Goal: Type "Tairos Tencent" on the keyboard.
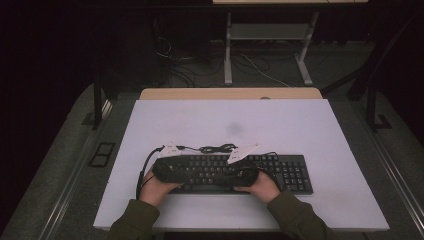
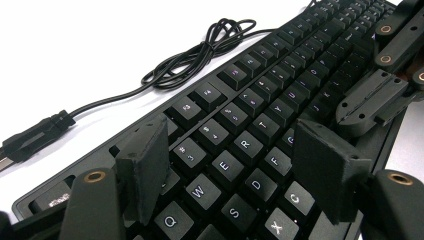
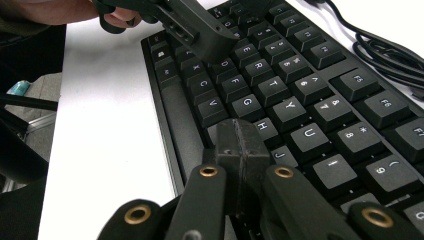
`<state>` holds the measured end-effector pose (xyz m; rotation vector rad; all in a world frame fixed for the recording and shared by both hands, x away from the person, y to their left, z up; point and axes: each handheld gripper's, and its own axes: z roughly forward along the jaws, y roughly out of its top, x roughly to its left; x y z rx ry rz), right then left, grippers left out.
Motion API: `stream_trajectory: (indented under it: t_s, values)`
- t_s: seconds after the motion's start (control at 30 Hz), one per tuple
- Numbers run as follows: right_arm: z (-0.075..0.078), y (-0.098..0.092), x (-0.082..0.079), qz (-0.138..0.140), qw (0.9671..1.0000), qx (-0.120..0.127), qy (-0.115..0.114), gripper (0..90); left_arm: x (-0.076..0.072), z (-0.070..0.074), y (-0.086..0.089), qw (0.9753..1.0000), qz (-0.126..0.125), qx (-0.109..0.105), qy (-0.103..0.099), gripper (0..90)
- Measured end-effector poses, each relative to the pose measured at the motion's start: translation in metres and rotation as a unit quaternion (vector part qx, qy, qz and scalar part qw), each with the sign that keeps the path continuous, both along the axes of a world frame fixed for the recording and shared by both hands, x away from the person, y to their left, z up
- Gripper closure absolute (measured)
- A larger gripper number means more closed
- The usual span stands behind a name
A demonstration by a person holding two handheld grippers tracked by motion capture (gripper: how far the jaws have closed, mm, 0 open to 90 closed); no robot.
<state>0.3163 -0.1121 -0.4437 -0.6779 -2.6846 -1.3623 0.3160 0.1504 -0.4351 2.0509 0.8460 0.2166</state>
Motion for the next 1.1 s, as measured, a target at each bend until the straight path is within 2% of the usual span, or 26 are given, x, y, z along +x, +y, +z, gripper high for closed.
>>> stream_trajectory:
  t_s: [0.43,0.7,0.87,1.1]
  values:
    - [0.000,0.001,0.000,-0.005,1.0000,-0.008,0.003,89.3,0.000,0.001,0.000,1.0000,0.000,0.004,-0.002,30.5]
    - [0.005,-0.002,-0.001,-0.006,1.0000,0.007,0.000,85.9,0.000,0.003,-0.003,1.0000,-0.002,0.000,-0.006,34.4]
    - [0.009,-0.008,0.000,-0.004,0.9997,0.025,0.001,74.1,0.001,0.004,-0.006,0.9999,-0.007,0.000,-0.008,41.3]
    - [0.011,-0.018,0.002,-0.012,0.9986,0.052,0.002,50.0,0.003,0.008,-0.017,0.9997,-0.022,0.002,-0.012,63.1]
